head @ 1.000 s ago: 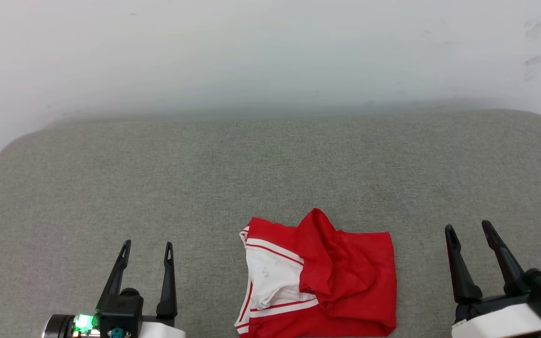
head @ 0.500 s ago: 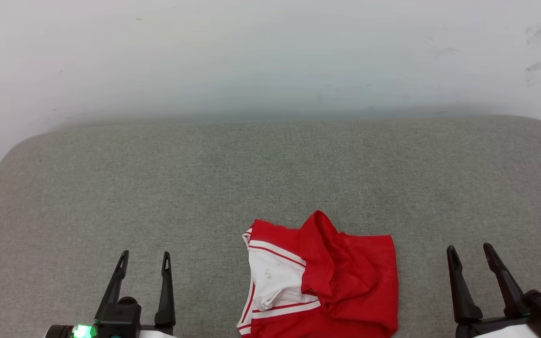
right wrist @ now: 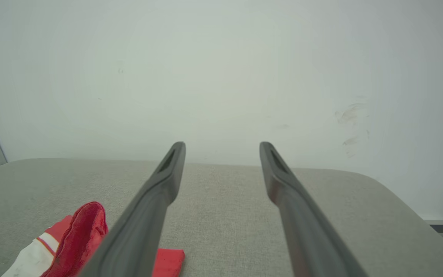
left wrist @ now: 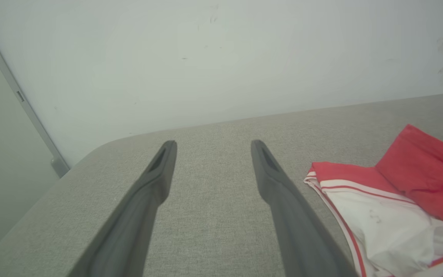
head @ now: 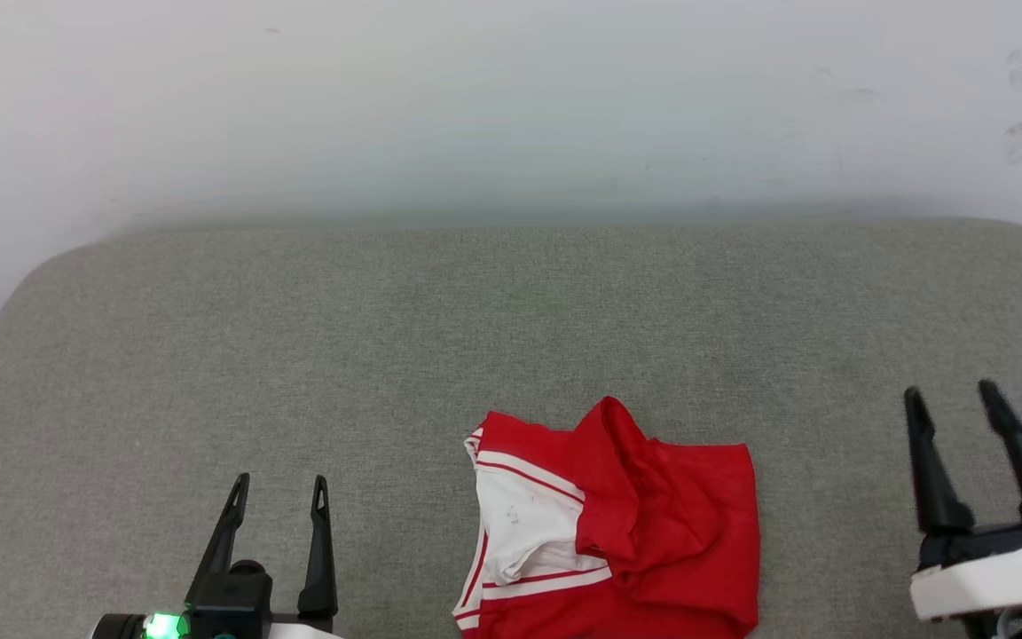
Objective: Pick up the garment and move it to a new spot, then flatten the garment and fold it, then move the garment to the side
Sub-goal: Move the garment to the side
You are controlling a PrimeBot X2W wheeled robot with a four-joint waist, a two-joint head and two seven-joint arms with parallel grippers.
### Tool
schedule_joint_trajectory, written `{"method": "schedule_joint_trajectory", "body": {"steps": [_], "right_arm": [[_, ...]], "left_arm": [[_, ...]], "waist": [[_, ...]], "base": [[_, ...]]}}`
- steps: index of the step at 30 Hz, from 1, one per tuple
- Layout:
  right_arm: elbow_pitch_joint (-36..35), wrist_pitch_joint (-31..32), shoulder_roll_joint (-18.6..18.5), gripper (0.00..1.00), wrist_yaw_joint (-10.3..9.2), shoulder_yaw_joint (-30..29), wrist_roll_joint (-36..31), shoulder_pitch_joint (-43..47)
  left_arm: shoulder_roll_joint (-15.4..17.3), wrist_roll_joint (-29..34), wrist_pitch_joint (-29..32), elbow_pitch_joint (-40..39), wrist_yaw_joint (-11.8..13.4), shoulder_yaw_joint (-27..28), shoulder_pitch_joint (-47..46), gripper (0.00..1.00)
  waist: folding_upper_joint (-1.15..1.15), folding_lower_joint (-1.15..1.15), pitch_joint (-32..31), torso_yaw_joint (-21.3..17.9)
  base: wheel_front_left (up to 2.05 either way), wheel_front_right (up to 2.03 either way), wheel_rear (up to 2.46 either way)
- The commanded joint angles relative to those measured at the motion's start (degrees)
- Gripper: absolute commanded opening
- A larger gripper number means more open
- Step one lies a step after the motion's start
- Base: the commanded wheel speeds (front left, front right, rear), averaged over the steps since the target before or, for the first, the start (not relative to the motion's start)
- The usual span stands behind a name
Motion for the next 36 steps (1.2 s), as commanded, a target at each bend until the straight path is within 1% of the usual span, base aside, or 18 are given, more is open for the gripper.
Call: {"method": "schedule_joint_trajectory", "body": {"steps": [1,4,6,9,11,12,16,19,20,23,26,27,31,36], "right_arm": [[-0.41,-0.14,-1.98,1.00,-0.05,-0.85,0.97,-2.89],[-0.39,1.66,-5.24,1.00,-0.05,-1.17,2.24,-6.95],[0.15,4.17,-7.58,1.00,-0.05,-0.46,4.19,-9.75],[1.24,10.31,-11.87,1.00,-0.05,2.64,8.14,-13.58],[1.88,16.16,-14.60,1.00,-0.05,5.16,12.26,-15.52],[1.88,16.16,-14.60,1.00,-0.05,5.16,12.26,-15.52],[1.39,26.74,-19.59,1.00,-0.05,10.53,20.77,-18.51],[1.59,35.32,-21.86,1.00,-0.05,13.92,27.11,-19.03],[2.12,40.84,-22.73,1.00,-0.05,15.40,30.80,-18.71],[3.18,47.29,-23.47,1.00,-0.05,16.41,35.03,-17.73],[4.56,51.61,-23.05,1.00,-0.04,16.38,38.30,-16.44],[4.56,51.61,-23.05,1.00,-0.04,16.38,38.30,-16.44],[5.70,54.94,-22.58,1.00,-0.04,17.11,40.63,-15.09],[8.13,55.20,-21.07,1.00,-0.04,17.93,41.26,-14.56]], "left_arm": [[-0.18,0.50,-0.13,0.04,-0.28,0.03,-0.55,1.00],[-0.39,0.45,-0.13,0.09,-0.31,-0.15,-0.77,1.00],[-0.47,0.48,-0.13,0.09,-0.30,-0.12,-0.93,1.00],[-0.59,0.56,-0.13,0.06,-0.38,-0.19,-1.32,1.00],[-0.68,0.66,-0.13,0.09,-0.31,-0.27,-1.46,1.00],[-0.68,0.66,-0.13,0.09,-0.31,-0.27,-1.46,1.00],[-1.03,0.92,-0.13,-0.04,-0.34,-0.62,-2.49,1.00],[-1.28,1.05,-0.13,-0.02,-0.41,-0.99,-3.00,1.00],[-1.40,1.03,-0.13,0.05,-0.40,-1.15,-3.59,1.00],[-1.63,1.03,-0.13,0.07,-0.50,-1.51,-4.21,1.00],[-1.84,1.16,-0.13,0.12,-0.59,-1.85,-4.99,1.00],[-1.84,1.16,-0.13,0.12,-0.59,-1.85,-4.99,1.00],[-2.04,1.21,-0.13,-0.01,-0.54,-2.08,-5.65,1.00],[-2.28,1.36,-0.13,-0.06,-0.60,-2.59,-6.54,1.00]], "waist": [[0.00,0.00,0.28,0.33],[0.00,0.00,0.68,0.64],[0.00,0.00,1.00,0.82],[0.00,0.00,1.63,1.21],[0.00,0.00,2.07,1.46],[0.00,0.00,2.07,1.46],[0.00,0.00,3.39,2.13],[0.00,0.00,4.33,2.65],[0.00,0.00,4.94,3.05],[0.00,0.00,5.81,3.81],[0.00,0.00,6.75,4.81],[0.00,0.00,6.75,4.81],[0.00,0.00,8.11,6.02],[0.00,0.00,10.13,7.15]], "base": [[0.00,0.00,0.00],[0.00,0.00,0.00],[0.00,0.00,0.00],[0.00,0.00,0.00],[0.00,0.00,0.00],[0.00,0.00,0.00],[0.00,0.00,0.00],[0.00,0.00,0.00],[0.00,0.00,0.00],[0.00,0.00,0.00],[0.00,0.00,0.00],[0.00,0.00,0.00],[0.00,0.00,0.00],[0.00,0.00,0.00]]}}
